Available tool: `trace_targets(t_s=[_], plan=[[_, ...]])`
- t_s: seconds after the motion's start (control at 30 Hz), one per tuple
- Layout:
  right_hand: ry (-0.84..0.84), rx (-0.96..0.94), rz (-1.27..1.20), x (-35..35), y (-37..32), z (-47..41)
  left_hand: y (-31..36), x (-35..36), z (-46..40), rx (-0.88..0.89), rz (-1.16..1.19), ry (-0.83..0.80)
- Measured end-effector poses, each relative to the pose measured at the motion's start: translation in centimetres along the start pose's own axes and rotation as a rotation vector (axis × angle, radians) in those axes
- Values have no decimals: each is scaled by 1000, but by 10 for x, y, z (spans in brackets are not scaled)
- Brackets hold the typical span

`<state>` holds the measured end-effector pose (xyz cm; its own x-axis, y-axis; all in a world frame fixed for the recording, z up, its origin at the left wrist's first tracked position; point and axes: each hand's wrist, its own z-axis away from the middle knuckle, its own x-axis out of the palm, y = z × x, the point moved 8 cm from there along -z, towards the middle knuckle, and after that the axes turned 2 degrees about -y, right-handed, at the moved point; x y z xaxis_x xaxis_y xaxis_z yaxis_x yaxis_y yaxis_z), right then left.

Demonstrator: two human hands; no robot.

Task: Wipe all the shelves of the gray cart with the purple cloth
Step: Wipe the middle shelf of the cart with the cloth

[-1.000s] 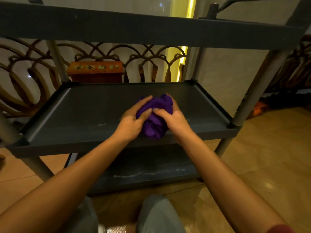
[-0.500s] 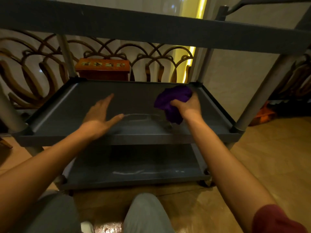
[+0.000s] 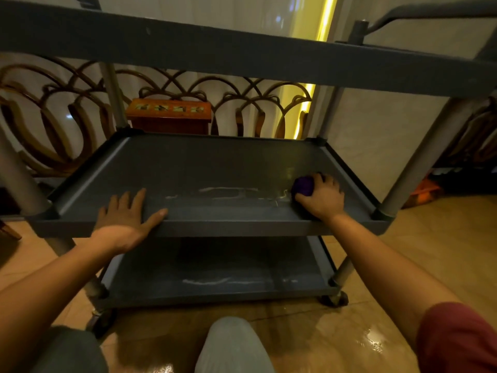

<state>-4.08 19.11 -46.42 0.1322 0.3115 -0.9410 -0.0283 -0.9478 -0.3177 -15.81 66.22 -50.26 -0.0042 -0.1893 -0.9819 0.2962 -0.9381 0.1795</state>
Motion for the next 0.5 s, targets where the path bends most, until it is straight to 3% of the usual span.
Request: trace_targets(t_s=[0.07, 0.17, 0.37, 0.5], plan=[[-97, 1, -122, 3, 4, -4, -7, -3, -3, -24, -36, -38], [-155, -55, -26, 1, 2, -8, -23, -2, -7, -56, -139, -113], [190, 105, 43, -22, 10, -14, -37, -1, -12, -45, -168, -197], [-39, 84, -57, 16, 6, -15, -33, 0, -20, -16, -170, -226]])
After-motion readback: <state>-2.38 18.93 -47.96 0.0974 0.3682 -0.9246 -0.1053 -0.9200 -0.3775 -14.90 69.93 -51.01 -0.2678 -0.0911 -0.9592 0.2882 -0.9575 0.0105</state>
